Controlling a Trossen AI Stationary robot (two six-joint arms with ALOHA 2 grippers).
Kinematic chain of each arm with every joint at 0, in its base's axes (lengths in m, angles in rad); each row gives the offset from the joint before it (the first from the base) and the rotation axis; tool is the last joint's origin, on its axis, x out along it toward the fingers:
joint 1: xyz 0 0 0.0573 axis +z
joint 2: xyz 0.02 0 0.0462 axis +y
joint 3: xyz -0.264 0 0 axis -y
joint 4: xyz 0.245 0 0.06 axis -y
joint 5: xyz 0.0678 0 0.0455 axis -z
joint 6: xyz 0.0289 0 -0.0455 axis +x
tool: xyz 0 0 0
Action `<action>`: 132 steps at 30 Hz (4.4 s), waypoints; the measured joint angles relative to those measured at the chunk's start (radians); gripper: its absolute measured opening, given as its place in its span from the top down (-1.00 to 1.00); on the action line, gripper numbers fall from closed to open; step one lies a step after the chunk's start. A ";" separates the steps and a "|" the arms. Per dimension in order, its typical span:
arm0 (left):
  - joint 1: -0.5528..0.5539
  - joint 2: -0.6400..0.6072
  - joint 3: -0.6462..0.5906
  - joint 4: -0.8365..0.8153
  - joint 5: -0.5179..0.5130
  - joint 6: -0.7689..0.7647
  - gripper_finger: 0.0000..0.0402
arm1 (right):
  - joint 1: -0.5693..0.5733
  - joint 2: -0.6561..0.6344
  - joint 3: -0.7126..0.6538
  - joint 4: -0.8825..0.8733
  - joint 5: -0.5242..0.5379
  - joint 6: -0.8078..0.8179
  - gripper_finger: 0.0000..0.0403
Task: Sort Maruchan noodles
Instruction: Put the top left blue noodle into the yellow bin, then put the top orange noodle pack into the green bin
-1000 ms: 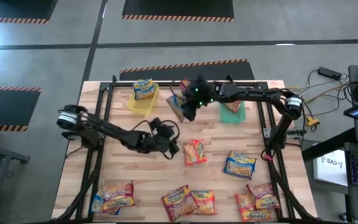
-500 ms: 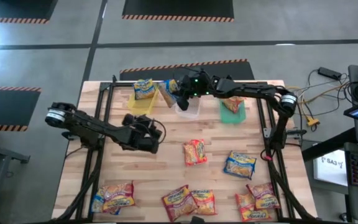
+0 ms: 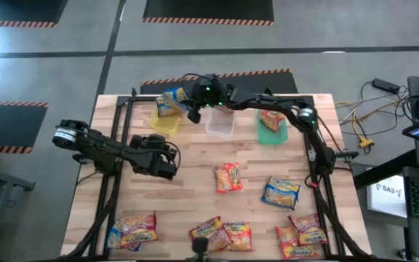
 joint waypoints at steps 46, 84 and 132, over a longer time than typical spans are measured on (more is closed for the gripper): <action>0.000 -0.078 -0.013 -0.092 0.039 -0.028 0.02 | -0.056 0.278 0.489 -0.685 -0.092 -0.355 0.96; 0.000 -0.078 -0.013 -0.090 0.037 -0.031 0.02 | -0.058 0.287 0.489 -0.633 0.148 -0.410 0.24; 0.040 -0.104 0.054 0.927 0.710 1.098 0.02 | 0.173 -0.840 -0.667 -0.718 -0.002 0.539 0.32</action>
